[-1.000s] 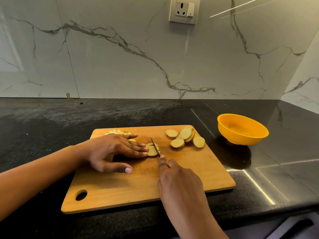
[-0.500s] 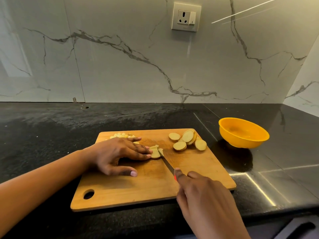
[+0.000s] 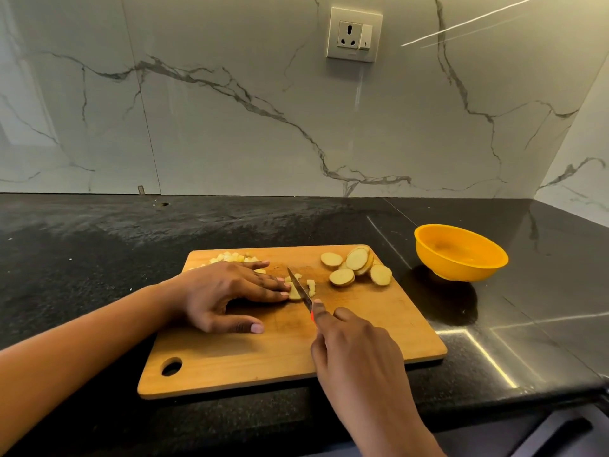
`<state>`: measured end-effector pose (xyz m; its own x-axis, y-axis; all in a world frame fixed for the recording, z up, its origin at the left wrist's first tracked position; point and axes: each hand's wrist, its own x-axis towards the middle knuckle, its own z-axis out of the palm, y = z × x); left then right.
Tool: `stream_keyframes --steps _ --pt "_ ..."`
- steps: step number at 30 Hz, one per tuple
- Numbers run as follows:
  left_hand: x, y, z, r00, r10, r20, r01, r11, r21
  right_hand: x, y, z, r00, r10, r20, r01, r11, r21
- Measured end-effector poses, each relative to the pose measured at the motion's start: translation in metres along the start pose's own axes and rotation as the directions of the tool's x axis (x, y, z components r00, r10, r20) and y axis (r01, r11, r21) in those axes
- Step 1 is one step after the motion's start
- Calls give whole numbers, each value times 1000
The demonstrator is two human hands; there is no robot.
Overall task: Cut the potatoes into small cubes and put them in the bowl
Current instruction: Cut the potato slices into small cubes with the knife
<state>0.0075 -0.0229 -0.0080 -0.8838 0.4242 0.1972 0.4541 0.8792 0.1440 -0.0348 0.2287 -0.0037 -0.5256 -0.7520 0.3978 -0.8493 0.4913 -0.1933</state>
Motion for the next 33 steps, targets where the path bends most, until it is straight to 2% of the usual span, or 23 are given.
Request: stream_keyframes --steps 3,8,18,25,33 --pt "0 -1 0 1000 12 -2 -12 1000 2 1 -2 3 1000 -2 25 4 999 -53" --pt "0 -1 1 1000 11 10 -11 1000 0 21 -5 11 989 4 149 13 993 -114" --pt "1 1 0 1000 15 -10 -15 1000 -2 -20 0 -10 958 -12 287 34 997 -71" --pt "0 6 0 1000 15 -15 -14 997 77 4 1 6 994 -9 113 19 996 -86" --pt "-8 8 -1 996 13 -90 1 988 155 17 8 16 999 48 -4 -48 999 13"
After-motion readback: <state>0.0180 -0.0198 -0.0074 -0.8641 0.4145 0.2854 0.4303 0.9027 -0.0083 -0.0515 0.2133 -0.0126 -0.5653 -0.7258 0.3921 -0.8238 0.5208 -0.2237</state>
